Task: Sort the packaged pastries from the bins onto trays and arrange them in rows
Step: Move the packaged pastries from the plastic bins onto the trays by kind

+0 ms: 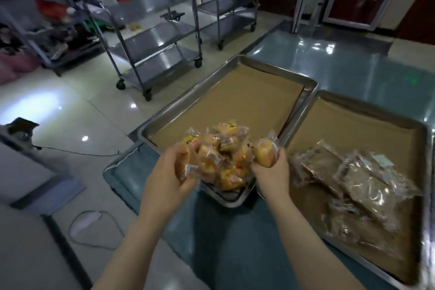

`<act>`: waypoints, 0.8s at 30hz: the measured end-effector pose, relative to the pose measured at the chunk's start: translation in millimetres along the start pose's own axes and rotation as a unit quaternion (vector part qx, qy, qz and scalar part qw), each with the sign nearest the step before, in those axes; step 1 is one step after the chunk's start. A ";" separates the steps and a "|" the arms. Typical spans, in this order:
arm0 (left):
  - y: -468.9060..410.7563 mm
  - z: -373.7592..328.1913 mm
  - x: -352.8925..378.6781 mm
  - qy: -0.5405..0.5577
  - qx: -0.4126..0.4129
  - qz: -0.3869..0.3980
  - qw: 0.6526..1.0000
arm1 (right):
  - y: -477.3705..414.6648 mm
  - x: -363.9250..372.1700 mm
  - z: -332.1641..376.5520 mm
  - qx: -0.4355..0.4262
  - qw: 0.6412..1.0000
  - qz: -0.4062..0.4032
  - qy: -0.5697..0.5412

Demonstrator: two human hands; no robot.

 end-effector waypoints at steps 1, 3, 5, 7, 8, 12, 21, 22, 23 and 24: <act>-9.3 9.3 0.4 0.006 -0.002 -0.002 1.000 | -5.5 8.2 -1.0 -0.002 1.000 -0.006 0.018; -25.9 27.0 4.3 0.026 -0.017 0.010 0.999 | -11.0 23.2 -2.9 -0.011 0.997 -0.021 0.072; -44.1 42.8 10.3 0.037 -0.008 0.031 0.999 | -13.3 35.2 -4.6 -0.014 0.989 -0.056 0.137; -67.4 57.9 16.9 0.048 0.013 0.055 0.997 | -13.4 47.2 -3.1 -0.014 0.978 -0.098 0.183; -79.5 64.8 19.7 0.047 0.024 0.070 0.996 | -13.0 53.8 -2.9 -0.019 0.967 -0.119 0.223; -113.1 84.1 23.8 0.037 0.069 0.133 0.988 | -3.2 67.5 0.2 -0.024 0.929 -0.221 0.295; -168.7 105.0 35.6 -0.007 0.169 0.224 0.960 | 21.1 104.1 -19.4 -0.029 0.910 -0.104 0.400; -171.4 108.1 39.5 -0.025 0.187 0.271 0.944 | 18.4 107.3 -20.2 -0.019 0.907 -0.089 0.412; -172.7 112.8 44.3 -0.056 0.201 0.327 0.922 | 14.6 111.3 -20.3 -0.007 0.903 -0.074 0.424; -172.7 118.8 48.7 -0.087 0.204 0.375 0.900 | 9.9 115.6 -19.8 0.004 0.900 -0.056 0.431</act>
Point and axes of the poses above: each hand's wrist, its own y-axis away from the middle knuckle, its own x-axis out of the palm, z = x × y, the point moved 2 cm from there along -y, towards the middle knuckle, and after that the axes turned 2 degrees about y, right-handed, at the moved point
